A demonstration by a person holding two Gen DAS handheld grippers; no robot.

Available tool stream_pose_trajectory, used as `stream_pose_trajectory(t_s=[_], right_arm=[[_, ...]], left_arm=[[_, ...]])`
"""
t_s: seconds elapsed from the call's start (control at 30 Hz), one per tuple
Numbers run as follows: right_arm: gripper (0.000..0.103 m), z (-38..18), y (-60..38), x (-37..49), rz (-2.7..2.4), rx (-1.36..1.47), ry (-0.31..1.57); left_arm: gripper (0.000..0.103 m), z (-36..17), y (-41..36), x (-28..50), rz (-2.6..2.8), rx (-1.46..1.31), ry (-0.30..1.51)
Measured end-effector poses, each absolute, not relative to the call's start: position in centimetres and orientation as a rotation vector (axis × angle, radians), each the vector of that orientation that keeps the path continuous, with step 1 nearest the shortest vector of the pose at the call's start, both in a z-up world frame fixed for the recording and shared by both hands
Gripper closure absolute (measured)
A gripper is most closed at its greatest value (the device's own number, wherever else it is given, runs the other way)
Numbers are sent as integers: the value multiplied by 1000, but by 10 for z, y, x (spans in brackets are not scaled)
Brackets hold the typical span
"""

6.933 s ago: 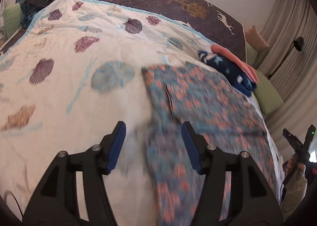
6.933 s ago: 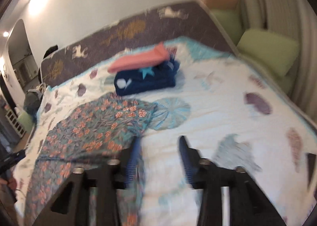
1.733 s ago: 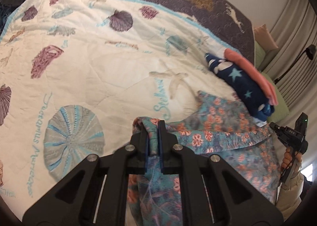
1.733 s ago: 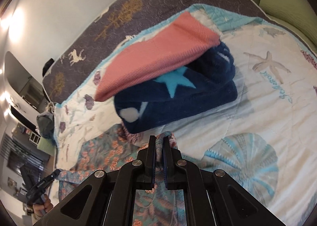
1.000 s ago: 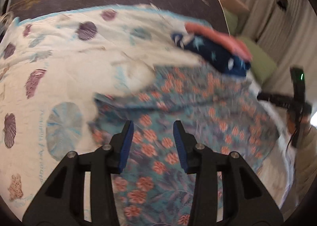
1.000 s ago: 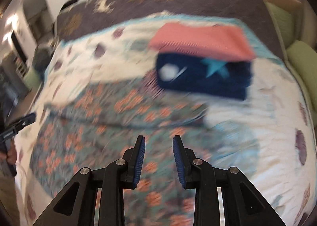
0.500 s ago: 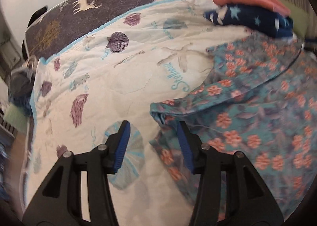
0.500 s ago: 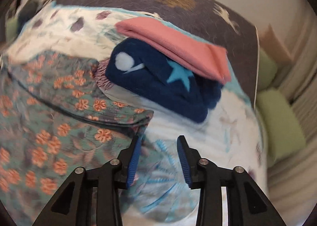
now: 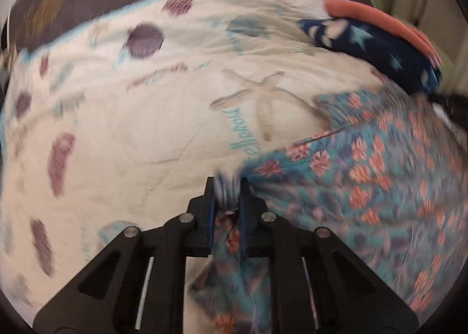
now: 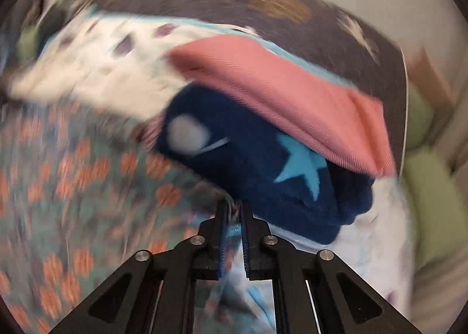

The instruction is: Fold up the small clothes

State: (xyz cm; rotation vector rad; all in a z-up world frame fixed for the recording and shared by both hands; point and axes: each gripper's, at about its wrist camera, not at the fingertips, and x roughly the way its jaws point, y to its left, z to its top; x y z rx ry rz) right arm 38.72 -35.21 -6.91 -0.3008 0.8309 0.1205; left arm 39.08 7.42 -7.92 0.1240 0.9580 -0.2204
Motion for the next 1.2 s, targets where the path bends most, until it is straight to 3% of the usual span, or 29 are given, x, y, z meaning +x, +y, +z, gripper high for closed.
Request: stream_pose_trajectory(t_s=[0.1, 0.2, 0.33, 0.43, 0.7, 0.93, 1.03, 1.13, 1.17, 1.2], right_arm=[[67, -79, -356, 399, 73, -261, 900], [55, -74, -361, 394, 37, -268, 890], [55, -50, -395, 367, -25, -87, 909], [55, -37, -416, 322, 36, 51, 919], [51, -58, -430, 177, 251, 423, 967], [49, -84, -425, 145, 350, 780, 943], [47, -85, -411, 170, 371, 763, 959], [47, -92, -398, 200, 336, 763, 969], [51, -93, -396, 207, 320, 785, 959], [83, -92, -394, 214, 300, 803, 947]], left_arm=[[73, -81, 76, 387, -192, 120, 936], [65, -77, 83, 374, -165, 140, 937], [65, -63, 110, 327, -164, 65, 925], [57, -58, 125, 279, -209, -14, 913], [56, -64, 118, 145, -403, -253, 928], [56, -83, 115, 124, -451, -560, 996], [56, -82, 96, 138, -427, -472, 972], [60, -89, 90, 166, -359, -483, 971], [79, -91, 94, 175, -349, -561, 957], [98, -91, 96, 179, -343, -600, 952]])
